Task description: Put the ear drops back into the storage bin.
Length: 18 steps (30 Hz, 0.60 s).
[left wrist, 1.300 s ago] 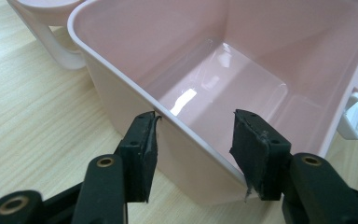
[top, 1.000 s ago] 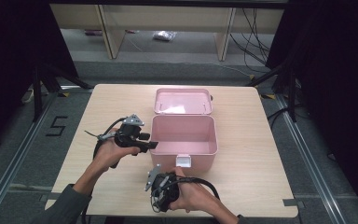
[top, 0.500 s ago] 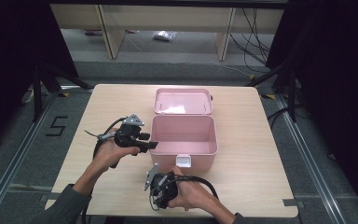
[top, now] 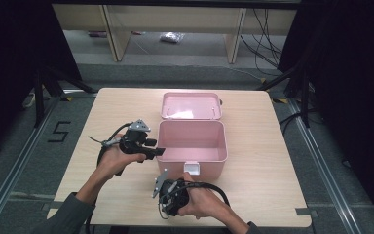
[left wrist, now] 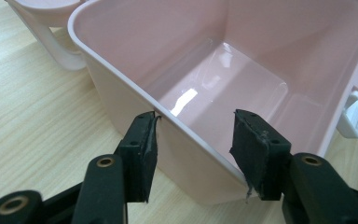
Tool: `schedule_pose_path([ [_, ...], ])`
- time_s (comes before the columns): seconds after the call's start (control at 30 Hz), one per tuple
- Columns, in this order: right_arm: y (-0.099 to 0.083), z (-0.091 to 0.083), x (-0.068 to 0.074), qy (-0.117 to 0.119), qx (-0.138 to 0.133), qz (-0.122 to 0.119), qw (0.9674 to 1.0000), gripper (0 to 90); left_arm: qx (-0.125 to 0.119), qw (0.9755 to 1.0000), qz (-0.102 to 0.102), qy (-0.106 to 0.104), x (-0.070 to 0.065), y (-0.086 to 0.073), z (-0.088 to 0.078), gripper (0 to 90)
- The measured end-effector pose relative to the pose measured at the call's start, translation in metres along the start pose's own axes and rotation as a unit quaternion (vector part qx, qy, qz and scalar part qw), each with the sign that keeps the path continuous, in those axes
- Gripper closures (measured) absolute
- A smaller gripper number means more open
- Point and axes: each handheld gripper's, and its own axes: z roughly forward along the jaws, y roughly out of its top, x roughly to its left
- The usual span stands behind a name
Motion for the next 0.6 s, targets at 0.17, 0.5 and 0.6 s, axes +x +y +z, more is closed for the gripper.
schedule_pose_path([
  [0.17,-0.003,-0.009,-0.003,-0.004,0.002,-0.004,1.0,60.5,-0.001,1.0,0.0,-0.003,0.0,0.0,-0.001,50.3],
  [0.5,-0.019,-0.048,-0.007,-0.005,0.004,0.018,0.9998,60.5,0.0,1.0,0.001,-0.005,0.0,0.0,-0.002,50.5],
  [0.6,-0.026,-0.062,-0.011,-0.01,-0.004,0.019,0.9998,60.5,0.001,1.0,0.002,-0.003,0.0,0.0,-0.002,50.5],
])
